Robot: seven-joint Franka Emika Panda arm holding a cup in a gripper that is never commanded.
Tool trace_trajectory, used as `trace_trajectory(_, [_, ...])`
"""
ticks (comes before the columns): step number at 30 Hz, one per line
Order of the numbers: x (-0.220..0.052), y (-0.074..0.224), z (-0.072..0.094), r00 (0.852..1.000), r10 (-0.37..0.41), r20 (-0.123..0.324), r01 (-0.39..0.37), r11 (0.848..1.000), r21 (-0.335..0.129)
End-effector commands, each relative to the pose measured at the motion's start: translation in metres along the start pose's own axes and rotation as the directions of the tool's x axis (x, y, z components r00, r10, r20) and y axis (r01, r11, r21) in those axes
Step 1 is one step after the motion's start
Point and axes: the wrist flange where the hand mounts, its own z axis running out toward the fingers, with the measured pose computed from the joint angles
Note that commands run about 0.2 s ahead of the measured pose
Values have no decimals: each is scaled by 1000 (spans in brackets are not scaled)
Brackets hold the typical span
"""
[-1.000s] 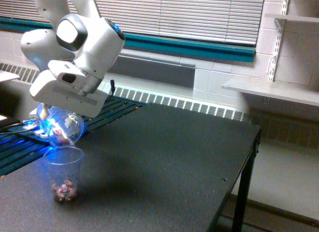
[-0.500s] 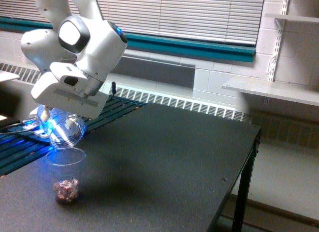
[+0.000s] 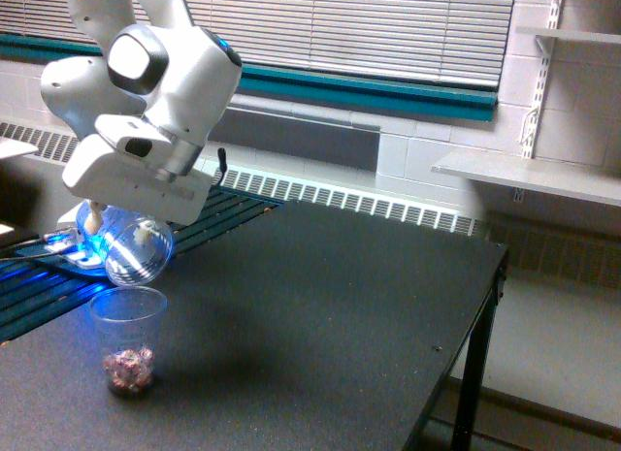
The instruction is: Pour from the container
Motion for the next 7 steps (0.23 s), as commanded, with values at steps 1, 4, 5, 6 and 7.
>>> trace_trajectory(1, [3, 1, -11, 999, -26, -31, 28, 999, 41])
trace_trajectory(4, [4, -1, -14, 999, -34, -38, 36, 998, 47])
trace_trajectory(5, [5, -2, -15, 998, -38, -42, 40, 998, 45])
trace_trajectory(6, [5, -3, -16, 998, -38, -42, 40, 998, 44])
trace_trajectory(7, [6, -3, -16, 998, -39, -43, 40, 998, 44])
